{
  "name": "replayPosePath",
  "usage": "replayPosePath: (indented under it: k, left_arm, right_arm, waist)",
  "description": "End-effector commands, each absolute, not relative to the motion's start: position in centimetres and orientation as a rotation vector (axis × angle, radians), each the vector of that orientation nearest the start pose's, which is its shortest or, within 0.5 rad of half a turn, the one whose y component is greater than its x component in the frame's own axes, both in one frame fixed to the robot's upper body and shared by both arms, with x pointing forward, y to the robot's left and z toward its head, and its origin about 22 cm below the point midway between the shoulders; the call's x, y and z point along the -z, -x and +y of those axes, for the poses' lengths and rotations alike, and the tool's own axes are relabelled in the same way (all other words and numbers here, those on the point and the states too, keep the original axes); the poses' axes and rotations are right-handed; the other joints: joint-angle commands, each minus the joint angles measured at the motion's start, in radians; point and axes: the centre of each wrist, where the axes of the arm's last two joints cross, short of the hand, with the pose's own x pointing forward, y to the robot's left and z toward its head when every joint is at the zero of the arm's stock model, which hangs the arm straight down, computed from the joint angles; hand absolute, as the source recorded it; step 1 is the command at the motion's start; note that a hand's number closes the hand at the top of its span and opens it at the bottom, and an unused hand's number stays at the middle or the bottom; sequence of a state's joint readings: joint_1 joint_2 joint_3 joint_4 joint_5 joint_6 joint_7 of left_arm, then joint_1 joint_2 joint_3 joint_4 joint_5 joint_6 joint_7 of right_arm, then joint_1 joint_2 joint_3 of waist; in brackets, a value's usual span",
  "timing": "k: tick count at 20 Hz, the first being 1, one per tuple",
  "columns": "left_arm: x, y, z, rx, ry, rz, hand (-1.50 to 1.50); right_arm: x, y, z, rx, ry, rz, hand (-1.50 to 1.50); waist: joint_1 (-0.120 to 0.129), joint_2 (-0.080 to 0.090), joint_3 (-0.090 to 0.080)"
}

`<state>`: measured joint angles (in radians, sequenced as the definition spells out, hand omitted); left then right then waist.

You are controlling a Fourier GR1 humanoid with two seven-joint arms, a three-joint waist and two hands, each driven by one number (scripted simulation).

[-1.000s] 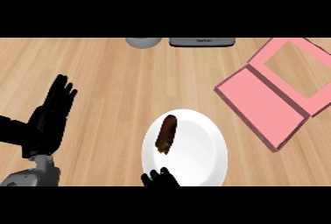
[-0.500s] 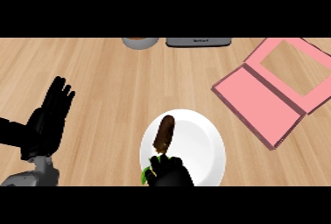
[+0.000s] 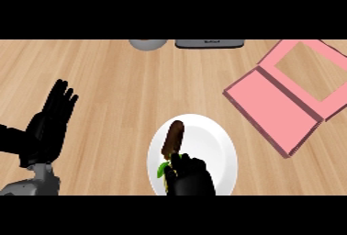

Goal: Pick the lemon from the plate and place it in the cardboard box

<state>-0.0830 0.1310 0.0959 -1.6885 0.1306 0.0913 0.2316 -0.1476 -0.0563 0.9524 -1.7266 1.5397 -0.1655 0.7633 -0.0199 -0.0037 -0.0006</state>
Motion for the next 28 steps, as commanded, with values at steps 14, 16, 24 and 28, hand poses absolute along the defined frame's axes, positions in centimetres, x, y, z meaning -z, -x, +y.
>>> replayPosePath:
  k: [14,16,24,28]
  left_arm:
    - [-5.8,-27.2,25.6,-0.114,-0.071,-1.562,0.00]
    - [-5.5,-25.2,26.6,-0.098,-0.066,-1.547,0.00]
    - [-4.5,-27.2,26.1,-0.107,-0.061,-1.550,0.00]
    - [-6.0,-26.9,25.1,-0.083,-0.034,-1.558,0.00]
  right_arm:
    - [-16.8,-28.0,-18.1,-0.807,1.196,-1.645,1.50]
    - [-16.2,-30.1,-20.5,-0.878,1.201,-1.561,1.50]
    - [-12.2,-34.8,-25.6,-1.196,1.098,-1.092,-1.50]
    - [-10.1,-37.6,-25.4,-1.071,1.064,-1.281,-1.50]
  waist:
    - [0.022,0.009,0.001]
    - [0.033,0.007,0.001]
    - [0.029,0.012,0.000]
    - [0.042,0.011,0.002]
